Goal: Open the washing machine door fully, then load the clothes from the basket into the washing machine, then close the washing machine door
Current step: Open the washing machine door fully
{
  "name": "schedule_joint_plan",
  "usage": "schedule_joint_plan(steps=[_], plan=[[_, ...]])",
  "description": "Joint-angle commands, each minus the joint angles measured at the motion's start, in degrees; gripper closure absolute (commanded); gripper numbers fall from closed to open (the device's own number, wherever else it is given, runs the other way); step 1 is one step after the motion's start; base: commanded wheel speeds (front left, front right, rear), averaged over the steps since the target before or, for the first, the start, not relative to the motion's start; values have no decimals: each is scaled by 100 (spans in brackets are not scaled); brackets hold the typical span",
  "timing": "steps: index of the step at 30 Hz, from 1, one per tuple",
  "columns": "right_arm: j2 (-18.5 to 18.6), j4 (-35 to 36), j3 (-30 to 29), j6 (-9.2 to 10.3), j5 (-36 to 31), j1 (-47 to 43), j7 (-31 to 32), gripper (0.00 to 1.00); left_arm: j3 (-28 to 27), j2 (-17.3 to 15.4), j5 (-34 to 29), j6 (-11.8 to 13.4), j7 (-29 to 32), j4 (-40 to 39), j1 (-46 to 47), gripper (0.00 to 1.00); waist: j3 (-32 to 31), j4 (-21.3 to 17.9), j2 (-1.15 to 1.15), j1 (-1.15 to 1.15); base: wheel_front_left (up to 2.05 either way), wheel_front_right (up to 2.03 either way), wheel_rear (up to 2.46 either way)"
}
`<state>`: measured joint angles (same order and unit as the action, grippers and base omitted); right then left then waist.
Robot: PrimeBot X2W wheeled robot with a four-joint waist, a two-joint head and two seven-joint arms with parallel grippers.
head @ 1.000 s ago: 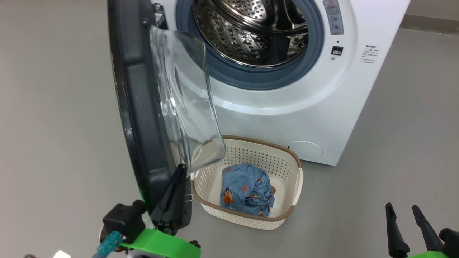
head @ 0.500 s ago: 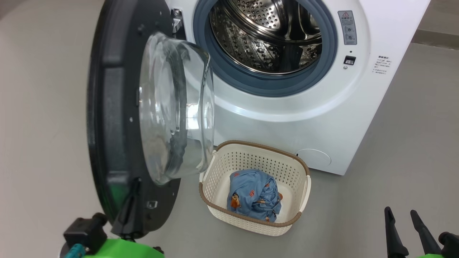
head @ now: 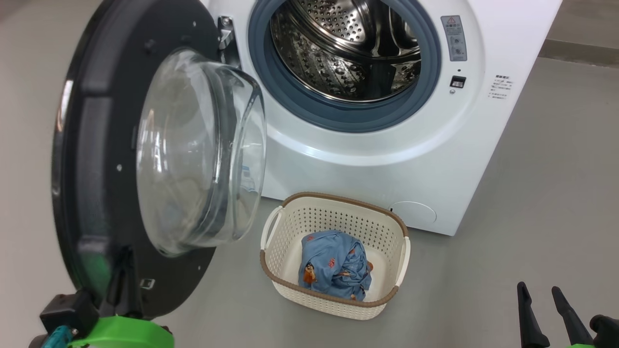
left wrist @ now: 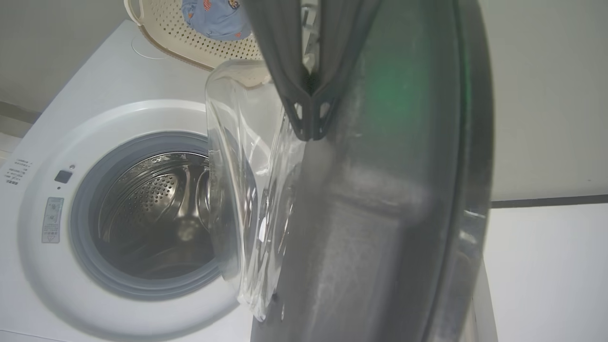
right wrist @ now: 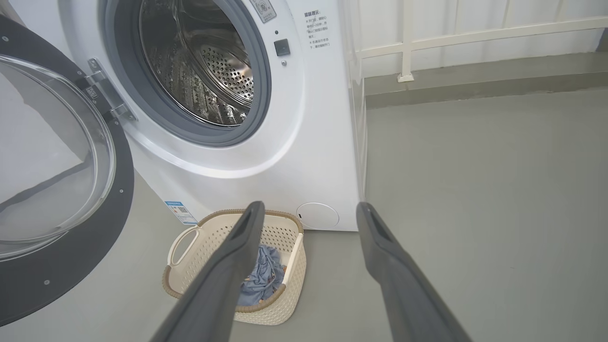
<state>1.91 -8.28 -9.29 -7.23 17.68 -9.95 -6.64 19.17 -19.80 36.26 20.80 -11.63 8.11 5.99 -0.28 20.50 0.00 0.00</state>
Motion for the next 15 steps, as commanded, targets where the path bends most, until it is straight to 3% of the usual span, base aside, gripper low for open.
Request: schedule_joint_plan(steps=[1,15], plan=[[97,115,140,-25,47,197,-63,0,-341,-229,24,79,-54,23,310,100,-2,-31,0,0,0,0,0],[97,30,152,-25,50,281,-67,0,-1022,-555,196,-14,-251,1196,826,100,4,-269,0,0,0,0,0]])
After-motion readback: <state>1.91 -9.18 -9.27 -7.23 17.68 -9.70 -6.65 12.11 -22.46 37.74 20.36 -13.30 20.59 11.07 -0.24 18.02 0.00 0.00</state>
